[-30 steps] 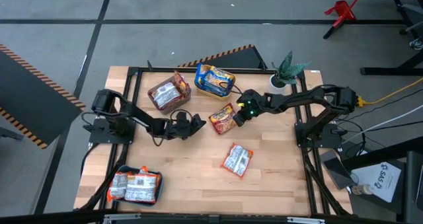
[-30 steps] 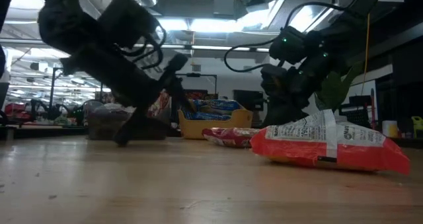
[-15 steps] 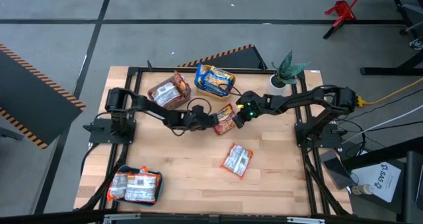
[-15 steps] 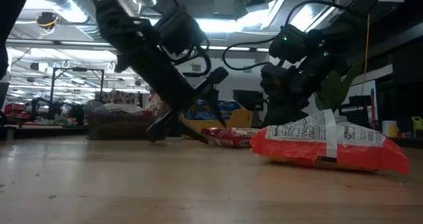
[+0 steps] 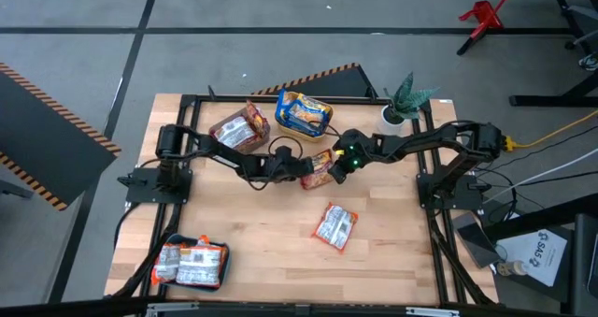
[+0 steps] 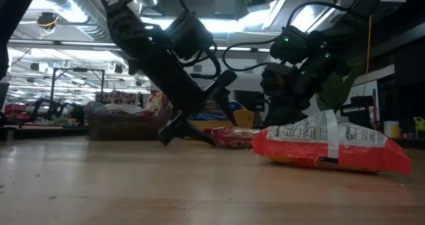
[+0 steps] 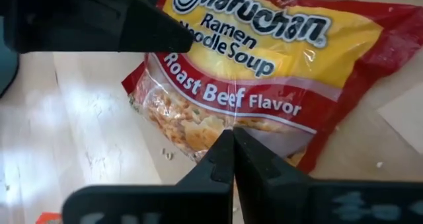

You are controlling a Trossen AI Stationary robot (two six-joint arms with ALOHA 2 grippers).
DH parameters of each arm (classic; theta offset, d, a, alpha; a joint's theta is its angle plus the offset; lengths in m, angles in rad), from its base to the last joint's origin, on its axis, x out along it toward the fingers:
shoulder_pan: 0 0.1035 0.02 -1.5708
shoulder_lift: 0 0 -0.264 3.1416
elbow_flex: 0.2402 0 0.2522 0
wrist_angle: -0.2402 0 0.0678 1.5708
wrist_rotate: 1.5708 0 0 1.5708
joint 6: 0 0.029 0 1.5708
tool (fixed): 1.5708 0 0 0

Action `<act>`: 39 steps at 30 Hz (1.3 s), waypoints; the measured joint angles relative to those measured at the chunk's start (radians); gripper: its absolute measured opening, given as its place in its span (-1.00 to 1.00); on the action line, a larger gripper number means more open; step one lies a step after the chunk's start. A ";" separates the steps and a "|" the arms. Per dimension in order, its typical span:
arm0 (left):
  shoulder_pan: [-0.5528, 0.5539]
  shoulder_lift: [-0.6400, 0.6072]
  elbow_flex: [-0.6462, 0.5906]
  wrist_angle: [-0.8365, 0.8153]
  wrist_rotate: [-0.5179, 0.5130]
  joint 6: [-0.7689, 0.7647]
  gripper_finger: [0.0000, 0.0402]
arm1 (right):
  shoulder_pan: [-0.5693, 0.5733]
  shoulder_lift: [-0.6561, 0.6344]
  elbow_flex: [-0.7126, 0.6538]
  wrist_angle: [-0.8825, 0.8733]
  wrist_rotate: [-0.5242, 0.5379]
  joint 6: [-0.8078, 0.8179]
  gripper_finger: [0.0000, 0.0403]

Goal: Sort Maruchan noodles
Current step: Put the red noodle pack into the gray bin

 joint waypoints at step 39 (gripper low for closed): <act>-0.010 -0.053 0.036 0.193 0.196 0.028 -0.92 | -0.001 -0.544 0.000 -0.363 0.039 -0.053 -1.00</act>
